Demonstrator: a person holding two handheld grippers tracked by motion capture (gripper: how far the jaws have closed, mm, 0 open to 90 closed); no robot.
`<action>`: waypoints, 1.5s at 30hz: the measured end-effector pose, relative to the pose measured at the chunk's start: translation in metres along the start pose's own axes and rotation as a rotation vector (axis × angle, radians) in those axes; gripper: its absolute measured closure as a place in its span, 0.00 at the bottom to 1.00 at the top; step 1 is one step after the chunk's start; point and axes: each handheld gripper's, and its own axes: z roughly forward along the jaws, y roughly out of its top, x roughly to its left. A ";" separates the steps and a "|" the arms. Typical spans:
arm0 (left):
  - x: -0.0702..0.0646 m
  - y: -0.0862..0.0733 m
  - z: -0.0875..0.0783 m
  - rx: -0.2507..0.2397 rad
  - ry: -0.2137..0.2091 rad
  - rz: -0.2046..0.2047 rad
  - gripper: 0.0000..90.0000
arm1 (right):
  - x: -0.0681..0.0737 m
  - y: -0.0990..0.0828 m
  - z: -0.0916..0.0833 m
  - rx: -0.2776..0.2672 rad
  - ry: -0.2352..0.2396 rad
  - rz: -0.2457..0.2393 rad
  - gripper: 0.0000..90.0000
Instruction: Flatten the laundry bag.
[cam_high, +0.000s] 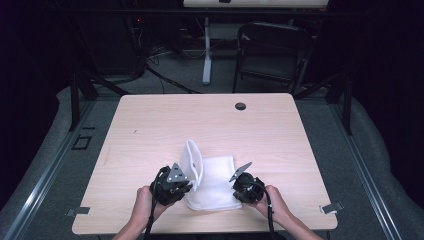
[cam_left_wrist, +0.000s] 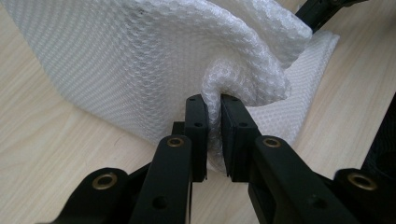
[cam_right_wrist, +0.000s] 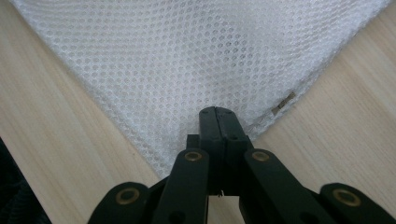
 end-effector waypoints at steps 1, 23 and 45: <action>0.001 -0.001 -0.001 0.005 -0.003 -0.010 0.90 | -0.001 -0.001 0.000 -0.007 0.003 0.005 1.00; 0.041 -0.045 -0.023 0.145 -0.046 -0.197 0.46 | -0.021 -0.008 -0.004 0.003 0.032 0.026 1.00; 0.053 -0.038 -0.043 0.035 0.046 -0.248 0.17 | -0.031 -0.012 -0.034 -0.111 0.065 0.044 0.19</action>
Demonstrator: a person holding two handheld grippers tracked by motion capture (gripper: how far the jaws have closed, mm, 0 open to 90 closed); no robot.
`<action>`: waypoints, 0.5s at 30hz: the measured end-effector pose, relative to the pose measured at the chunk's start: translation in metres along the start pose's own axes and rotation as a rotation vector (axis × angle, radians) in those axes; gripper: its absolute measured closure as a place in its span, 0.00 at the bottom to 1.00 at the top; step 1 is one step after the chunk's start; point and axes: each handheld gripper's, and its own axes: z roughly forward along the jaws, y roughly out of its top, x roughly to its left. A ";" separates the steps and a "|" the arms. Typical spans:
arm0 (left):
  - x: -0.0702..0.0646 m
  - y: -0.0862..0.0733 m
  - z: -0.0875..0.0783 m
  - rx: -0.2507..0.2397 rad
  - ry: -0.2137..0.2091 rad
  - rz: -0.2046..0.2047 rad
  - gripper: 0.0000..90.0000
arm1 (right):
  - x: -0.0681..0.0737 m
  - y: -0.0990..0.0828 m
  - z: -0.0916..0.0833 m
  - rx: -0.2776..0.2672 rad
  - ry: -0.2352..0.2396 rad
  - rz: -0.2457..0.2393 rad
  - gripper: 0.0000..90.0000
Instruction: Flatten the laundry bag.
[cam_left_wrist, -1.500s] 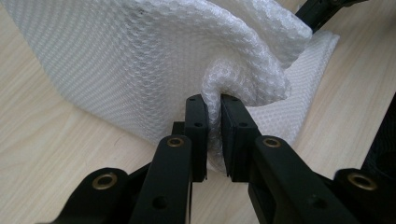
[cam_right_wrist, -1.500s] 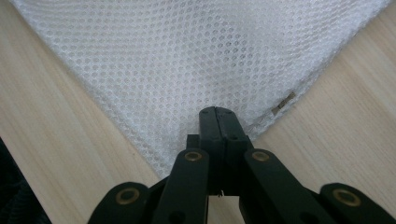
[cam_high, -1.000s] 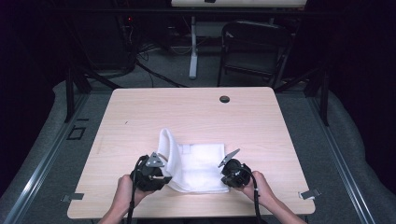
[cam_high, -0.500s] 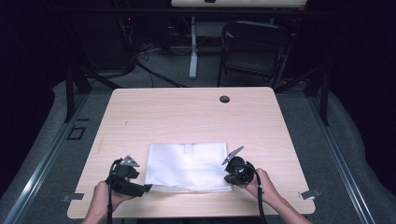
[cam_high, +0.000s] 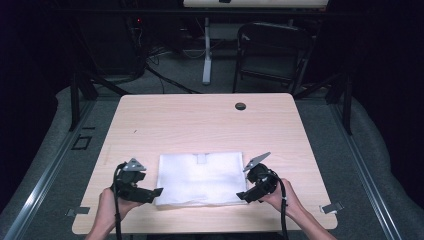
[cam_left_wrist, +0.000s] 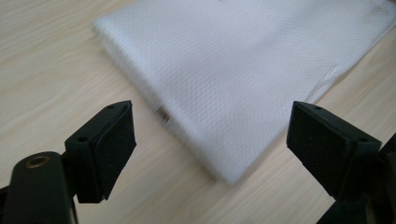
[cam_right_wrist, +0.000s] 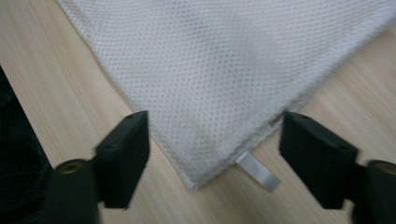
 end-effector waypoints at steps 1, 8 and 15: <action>-0.002 0.003 0.004 0.002 -0.007 0.011 0.17 | -0.001 -0.001 -0.003 0.001 -0.003 0.008 0.16; -0.021 0.026 0.030 0.000 -0.077 0.102 0.16 | -0.008 -0.010 -0.018 -0.008 -0.014 0.033 0.00; -0.033 0.034 0.050 0.028 -0.128 0.155 0.17 | -0.009 -0.008 -0.017 -0.015 -0.026 0.047 0.00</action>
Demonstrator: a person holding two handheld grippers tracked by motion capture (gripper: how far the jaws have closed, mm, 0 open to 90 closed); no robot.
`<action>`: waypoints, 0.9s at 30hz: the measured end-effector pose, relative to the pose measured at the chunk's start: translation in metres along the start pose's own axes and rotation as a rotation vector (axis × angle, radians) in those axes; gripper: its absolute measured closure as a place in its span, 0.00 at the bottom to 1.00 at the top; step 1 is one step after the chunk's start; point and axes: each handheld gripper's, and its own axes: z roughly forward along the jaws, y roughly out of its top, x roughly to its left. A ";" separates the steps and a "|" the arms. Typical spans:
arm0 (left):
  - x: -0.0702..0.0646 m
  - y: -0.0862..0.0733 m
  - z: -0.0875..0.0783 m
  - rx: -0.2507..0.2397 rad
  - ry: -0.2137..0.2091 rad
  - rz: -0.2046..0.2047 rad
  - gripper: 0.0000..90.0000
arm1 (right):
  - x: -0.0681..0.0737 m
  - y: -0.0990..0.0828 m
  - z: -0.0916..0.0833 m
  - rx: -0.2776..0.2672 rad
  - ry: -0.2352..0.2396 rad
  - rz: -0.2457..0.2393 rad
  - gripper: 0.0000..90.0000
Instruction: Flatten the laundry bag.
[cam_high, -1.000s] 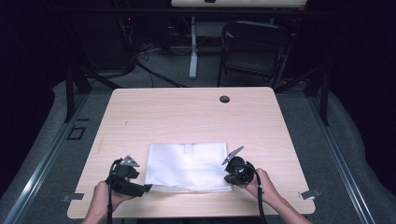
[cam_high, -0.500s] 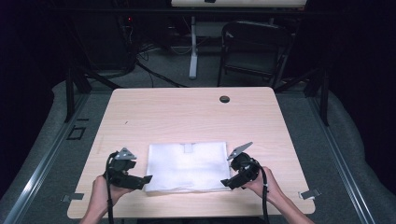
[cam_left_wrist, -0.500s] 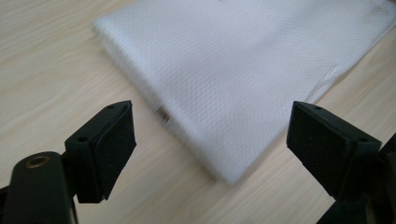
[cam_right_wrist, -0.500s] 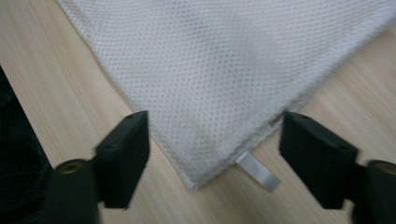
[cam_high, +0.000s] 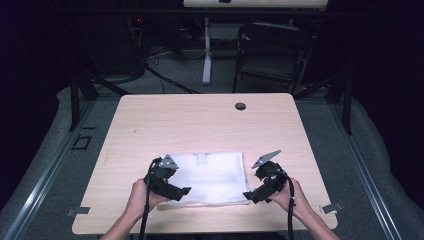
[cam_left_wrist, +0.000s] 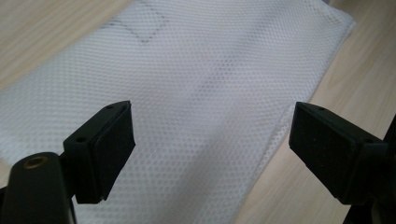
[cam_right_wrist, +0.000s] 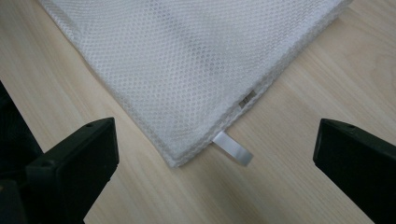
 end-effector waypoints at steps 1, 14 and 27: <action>-0.003 0.001 0.004 0.024 -0.012 0.010 0.17 | 0.000 0.001 0.001 -0.004 0.003 -0.002 0.01; -0.034 0.006 0.036 0.134 -0.094 0.160 0.33 | 0.000 0.002 0.006 0.023 0.029 -0.006 0.10; -0.042 0.007 0.060 0.229 -0.063 0.218 0.59 | 0.005 0.002 0.009 0.047 0.043 -0.018 0.13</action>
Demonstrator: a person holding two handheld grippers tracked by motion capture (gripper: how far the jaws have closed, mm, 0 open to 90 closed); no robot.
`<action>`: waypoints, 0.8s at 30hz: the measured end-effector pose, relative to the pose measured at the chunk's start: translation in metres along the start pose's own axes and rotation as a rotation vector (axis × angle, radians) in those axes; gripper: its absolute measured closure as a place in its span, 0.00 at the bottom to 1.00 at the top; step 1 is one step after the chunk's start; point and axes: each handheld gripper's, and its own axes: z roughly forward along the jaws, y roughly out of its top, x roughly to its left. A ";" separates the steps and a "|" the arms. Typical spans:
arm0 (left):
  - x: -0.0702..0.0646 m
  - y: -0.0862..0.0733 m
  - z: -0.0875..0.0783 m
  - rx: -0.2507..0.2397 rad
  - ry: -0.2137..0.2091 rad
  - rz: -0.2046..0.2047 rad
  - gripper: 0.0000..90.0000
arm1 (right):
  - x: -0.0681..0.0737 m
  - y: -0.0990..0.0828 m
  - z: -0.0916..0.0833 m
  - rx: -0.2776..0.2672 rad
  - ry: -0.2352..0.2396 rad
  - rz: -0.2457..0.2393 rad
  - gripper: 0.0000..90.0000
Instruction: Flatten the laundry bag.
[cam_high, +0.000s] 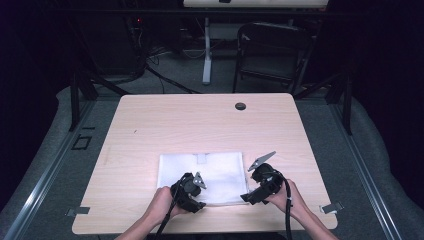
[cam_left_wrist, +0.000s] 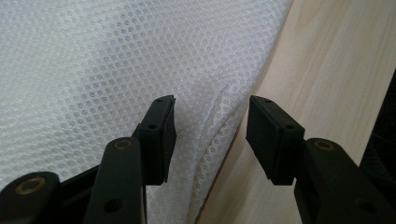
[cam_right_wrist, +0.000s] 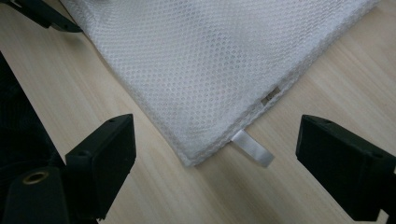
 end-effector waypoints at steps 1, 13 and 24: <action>0.000 0.000 0.000 -0.004 -0.007 -0.003 0.61 | 0.000 0.000 0.000 -0.001 0.001 0.002 0.14; 0.012 -0.002 0.001 -0.035 -0.056 -0.045 0.79 | 0.000 -0.001 0.004 0.008 0.009 0.014 0.15; 0.013 0.001 -0.003 -0.049 -0.073 -0.045 0.80 | 0.002 0.001 0.005 0.023 0.019 0.000 0.15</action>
